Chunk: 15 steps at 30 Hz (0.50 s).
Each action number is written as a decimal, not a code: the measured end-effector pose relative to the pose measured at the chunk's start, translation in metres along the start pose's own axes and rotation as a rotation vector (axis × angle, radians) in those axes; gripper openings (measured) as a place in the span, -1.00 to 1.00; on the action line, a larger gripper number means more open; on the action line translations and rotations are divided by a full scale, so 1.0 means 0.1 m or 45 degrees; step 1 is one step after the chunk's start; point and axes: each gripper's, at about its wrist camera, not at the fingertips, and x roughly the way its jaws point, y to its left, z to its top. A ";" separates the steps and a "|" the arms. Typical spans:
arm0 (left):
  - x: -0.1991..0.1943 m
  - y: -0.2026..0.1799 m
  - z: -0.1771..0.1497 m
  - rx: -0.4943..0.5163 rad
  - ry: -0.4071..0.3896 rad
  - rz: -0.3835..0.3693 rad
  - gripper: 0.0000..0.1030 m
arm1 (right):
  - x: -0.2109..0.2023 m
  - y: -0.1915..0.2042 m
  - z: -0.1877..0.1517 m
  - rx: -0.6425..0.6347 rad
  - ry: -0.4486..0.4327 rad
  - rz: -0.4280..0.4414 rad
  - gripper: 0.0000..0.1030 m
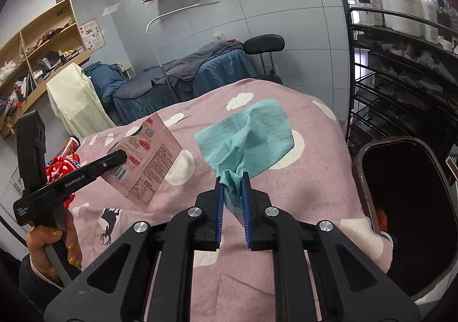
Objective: Collect trash
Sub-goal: 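Carry the teal cloth over the bin and open the right tool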
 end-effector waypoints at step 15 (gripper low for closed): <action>-0.22 -1.03 -0.12 0.109 -0.054 -0.320 -0.88 | -0.83 -0.64 -0.31 0.117 -0.108 -0.194 -0.75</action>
